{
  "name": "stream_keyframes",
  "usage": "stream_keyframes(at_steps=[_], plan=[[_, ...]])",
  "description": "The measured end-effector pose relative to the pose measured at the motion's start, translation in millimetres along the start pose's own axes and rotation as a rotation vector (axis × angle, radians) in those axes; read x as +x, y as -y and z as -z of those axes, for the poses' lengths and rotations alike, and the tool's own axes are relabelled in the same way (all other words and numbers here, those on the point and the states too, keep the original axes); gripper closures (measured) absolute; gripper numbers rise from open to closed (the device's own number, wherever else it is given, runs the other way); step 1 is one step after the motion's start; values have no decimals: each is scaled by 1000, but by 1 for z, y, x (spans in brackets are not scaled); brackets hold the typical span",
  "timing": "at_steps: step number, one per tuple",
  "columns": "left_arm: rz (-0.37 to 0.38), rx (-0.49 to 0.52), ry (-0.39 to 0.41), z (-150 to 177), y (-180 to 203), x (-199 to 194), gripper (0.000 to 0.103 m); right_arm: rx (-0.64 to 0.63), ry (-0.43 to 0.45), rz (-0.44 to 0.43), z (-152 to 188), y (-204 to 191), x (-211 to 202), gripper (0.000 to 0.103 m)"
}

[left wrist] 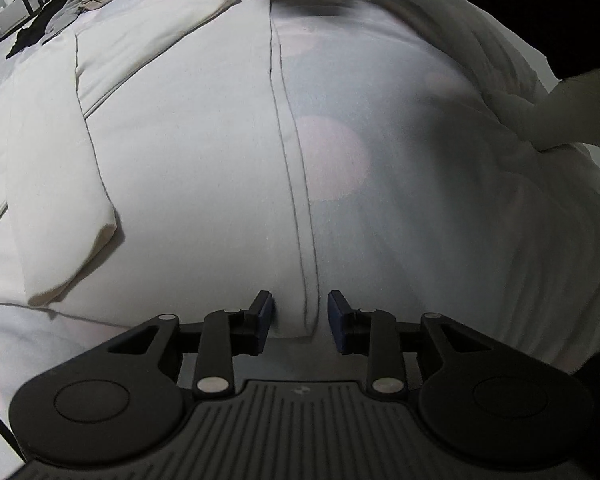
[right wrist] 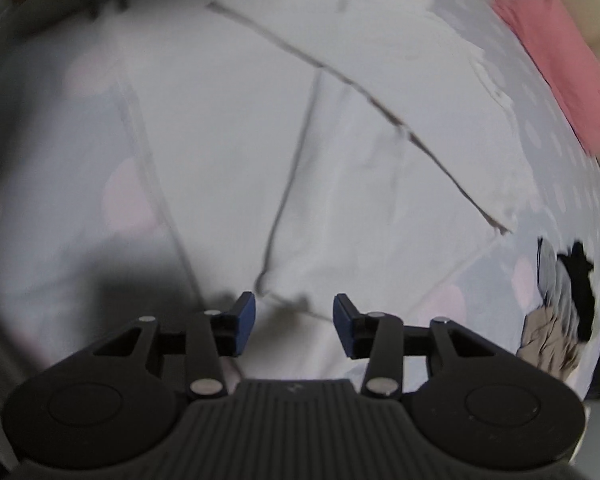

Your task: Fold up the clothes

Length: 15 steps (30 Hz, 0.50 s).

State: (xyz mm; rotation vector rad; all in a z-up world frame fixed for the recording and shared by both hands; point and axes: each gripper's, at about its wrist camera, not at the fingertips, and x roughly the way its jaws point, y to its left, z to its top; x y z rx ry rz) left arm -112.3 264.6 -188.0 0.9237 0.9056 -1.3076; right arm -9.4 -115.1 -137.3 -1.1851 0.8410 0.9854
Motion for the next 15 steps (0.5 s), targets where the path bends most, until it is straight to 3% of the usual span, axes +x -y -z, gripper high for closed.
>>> stream_keyframes(at_steps=[3, 8, 15], plan=[[-8, -2, -6, -1, 4, 1, 68, -80, -58, 40, 3, -13, 5, 49], [-27, -71, -7, -1, 4, 6, 67, -155, -145, 42, 13, -26, 16, 49], [-56, -80, 1, -3, 3, 6, 66, -236, -190, 52, 14, -32, 28, 49]])
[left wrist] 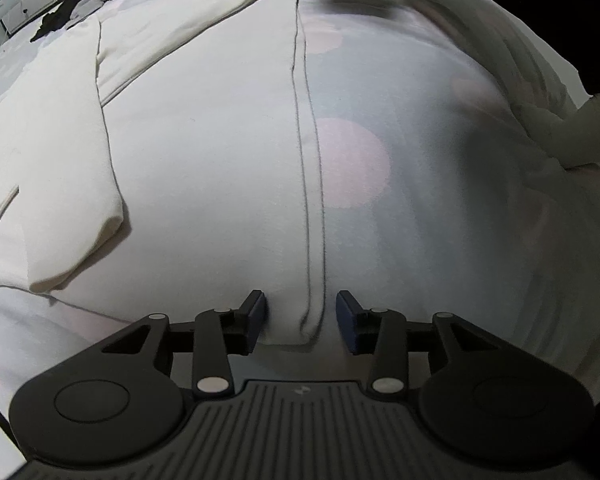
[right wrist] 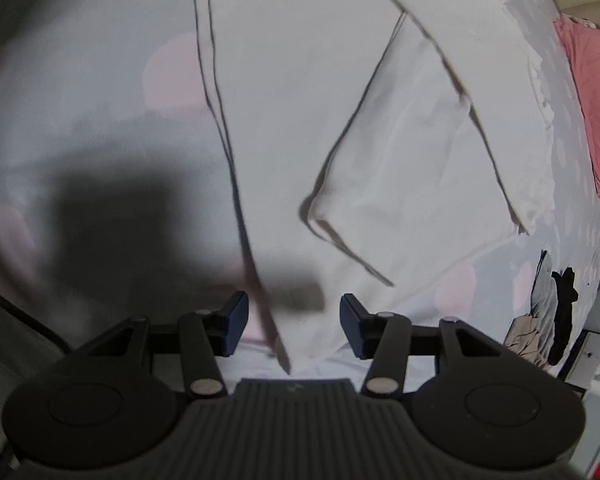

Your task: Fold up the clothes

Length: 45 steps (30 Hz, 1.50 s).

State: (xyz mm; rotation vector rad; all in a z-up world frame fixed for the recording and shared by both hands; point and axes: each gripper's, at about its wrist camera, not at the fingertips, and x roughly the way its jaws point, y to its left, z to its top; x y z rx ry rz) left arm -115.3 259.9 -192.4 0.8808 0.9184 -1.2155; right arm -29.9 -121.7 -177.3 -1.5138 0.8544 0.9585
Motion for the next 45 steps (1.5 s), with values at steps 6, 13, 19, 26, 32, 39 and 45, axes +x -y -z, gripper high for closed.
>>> stream_keyframes(at_steps=[6, 13, 19, 26, 32, 39, 45], plan=[[-15, -28, 11, 1, -2, -1, 76, -62, -28, 13, 1, -3, 13, 52], [4, -50, 16, 6, -12, -13, 76, -53, 11, -8, 1, 7, 6, 52], [-45, -141, 25, 6, -49, -39, 76, 115, 65, -6, -1, 52, -14, 50], [-134, -472, 189, -10, -152, -75, 74, 300, 164, 33, -14, 145, -19, 50], [-348, -424, 148, -18, -244, -67, 64, 421, 265, 85, -46, 237, 7, 49], [-372, -683, 233, -3, -359, -47, 64, 510, 245, 174, -79, 317, 72, 47], [-302, -747, 245, 23, -415, -28, 64, 616, 286, 134, -87, 388, 125, 39]])
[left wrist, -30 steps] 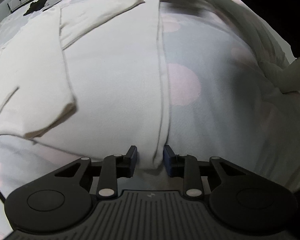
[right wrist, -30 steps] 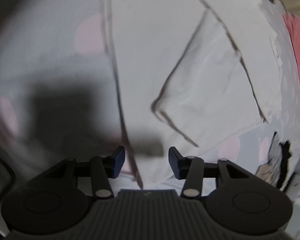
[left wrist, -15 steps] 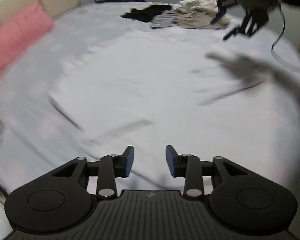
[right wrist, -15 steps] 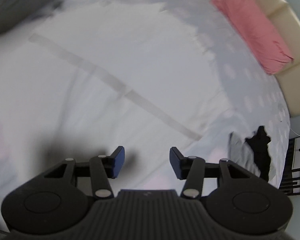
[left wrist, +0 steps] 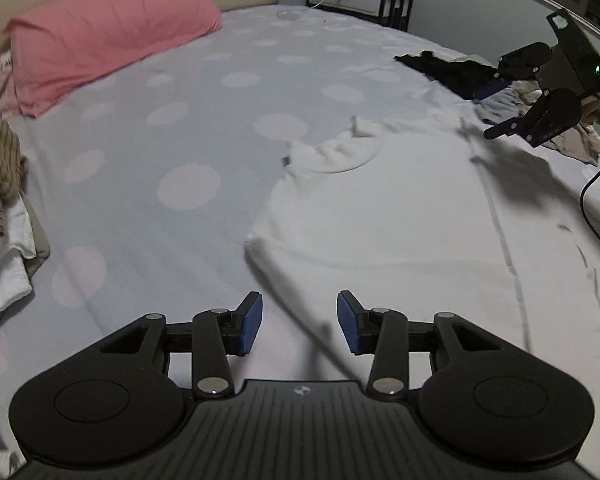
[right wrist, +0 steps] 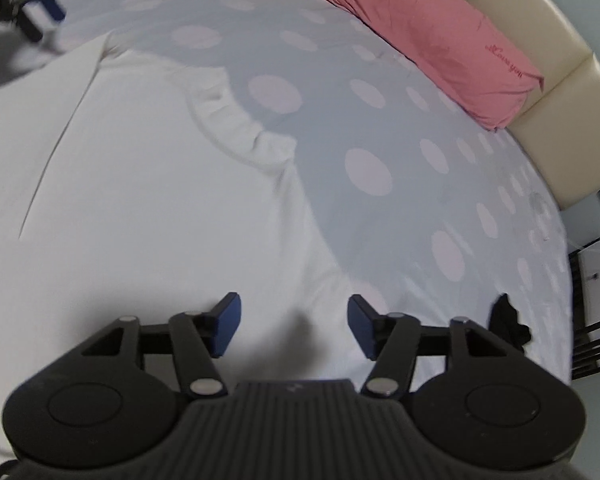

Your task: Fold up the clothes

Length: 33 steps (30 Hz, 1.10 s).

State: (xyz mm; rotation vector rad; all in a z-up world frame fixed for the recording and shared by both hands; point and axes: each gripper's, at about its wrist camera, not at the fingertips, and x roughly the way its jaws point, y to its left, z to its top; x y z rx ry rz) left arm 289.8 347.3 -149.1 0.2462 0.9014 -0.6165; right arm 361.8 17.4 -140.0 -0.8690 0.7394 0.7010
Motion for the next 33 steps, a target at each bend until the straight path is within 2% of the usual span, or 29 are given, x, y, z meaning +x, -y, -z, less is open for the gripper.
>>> stream_keyframes(at_steps=[4, 8, 14, 19, 22, 30, 33], plan=[[64, -20, -8, -1, -21, 15, 64, 51, -22, -54, -12, 18, 13, 39], [91, 35, -27, -2, -28, 26, 64, 148, -90, -155, -17, 43, 40, 38], [151, 53, -10, -10, -36, 45, 64, 269, -63, -156, -22, 61, 58, 38], [191, 20, 3, -19, -39, 57, 64, 272, -57, -172, -36, 59, 74, 38], [179, 6, -8, -23, -39, 64, 64, 267, -58, -167, -40, 60, 84, 38], [161, 15, -38, -26, -40, 66, 64, 329, -48, -248, -44, 64, 100, 38], [158, 10, -49, -25, -42, 68, 64, 316, -59, -254, -43, 60, 105, 38]])
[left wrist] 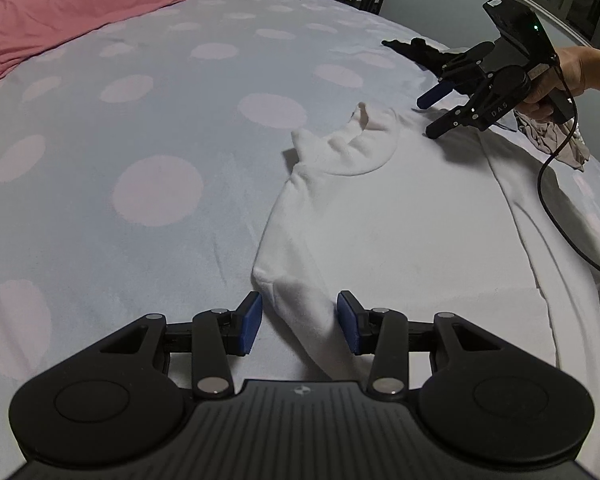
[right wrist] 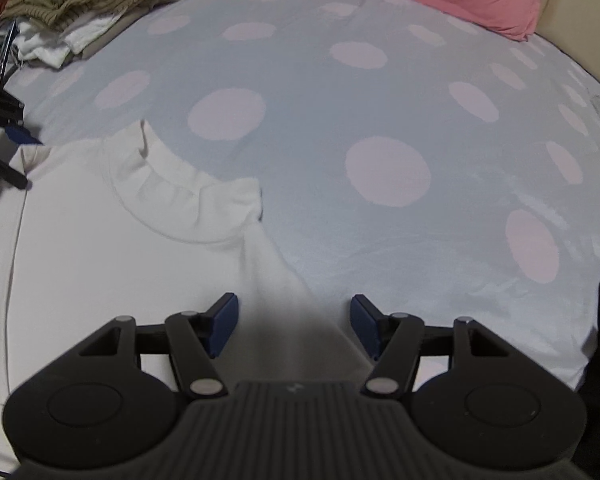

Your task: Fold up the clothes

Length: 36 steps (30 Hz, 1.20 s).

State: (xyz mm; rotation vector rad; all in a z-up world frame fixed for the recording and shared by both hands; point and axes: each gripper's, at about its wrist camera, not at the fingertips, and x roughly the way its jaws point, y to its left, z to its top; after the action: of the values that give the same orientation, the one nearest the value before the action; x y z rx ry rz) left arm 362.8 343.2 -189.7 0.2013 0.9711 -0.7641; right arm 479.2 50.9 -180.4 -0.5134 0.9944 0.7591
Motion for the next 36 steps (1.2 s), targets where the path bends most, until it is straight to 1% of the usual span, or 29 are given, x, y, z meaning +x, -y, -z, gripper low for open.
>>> stream_keyframes(at_steps=[3, 5, 8, 9, 10, 11, 12, 13, 14, 16, 17, 18, 22, 25, 27, 30, 32, 36], plan=[[-23, -12, -2, -1, -1, 3, 59, -6, -3, 25, 2, 0, 5, 36], [-34, -14, -3, -2, 1, 6, 55, 11, 4, 20, 3, 1, 6, 35], [-41, -20, -3, -6, 2, 12, 55, 4, 4, 6, 3, -3, 10, 35], [-42, -23, -1, -7, 2, 13, 56, 0, 3, 11, 2, -4, 11, 35], [-45, -28, -1, -7, 2, 13, 60, 2, -1, 13, 2, -4, 12, 35], [-47, -32, 0, -8, 2, 13, 68, 4, -5, 14, 2, -4, 13, 35], [-51, -37, 1, -8, 2, 13, 72, 5, -6, 11, 1, -4, 13, 39], [-55, -43, 1, -9, 2, 12, 79, 6, -6, -9, 0, -4, 12, 51], [-54, -47, 3, -9, 2, 11, 92, 7, -7, -30, 0, -5, 11, 58], [-42, -53, 9, -10, 4, 9, 94, -15, -2, -29, -1, -7, 9, 78], [-41, -56, 14, -10, 5, 7, 95, -26, 1, -29, -1, -8, 8, 84], [-43, -57, 22, -11, 7, 4, 95, -37, 6, -25, -1, -10, 7, 93], [-54, -66, 53, -13, 13, -7, 95, -70, 23, -11, 0, -13, -2, 94], [-57, -103, 77, -13, 15, -17, 95, -57, 47, -10, 2, -9, -17, 94], [-50, -109, 98, -12, 20, -25, 95, -50, 65, -12, 3, -8, -28, 94], [-53, -100, 117, -10, 34, -36, 95, -59, 86, -15, 9, -11, -45, 94], [-54, -102, 132, -9, 43, -43, 95, -75, 97, 1, 13, -14, -55, 94], [-68, -104, 158, -5, 62, -58, 95, -109, 150, 14, 27, -22, -84, 94]])
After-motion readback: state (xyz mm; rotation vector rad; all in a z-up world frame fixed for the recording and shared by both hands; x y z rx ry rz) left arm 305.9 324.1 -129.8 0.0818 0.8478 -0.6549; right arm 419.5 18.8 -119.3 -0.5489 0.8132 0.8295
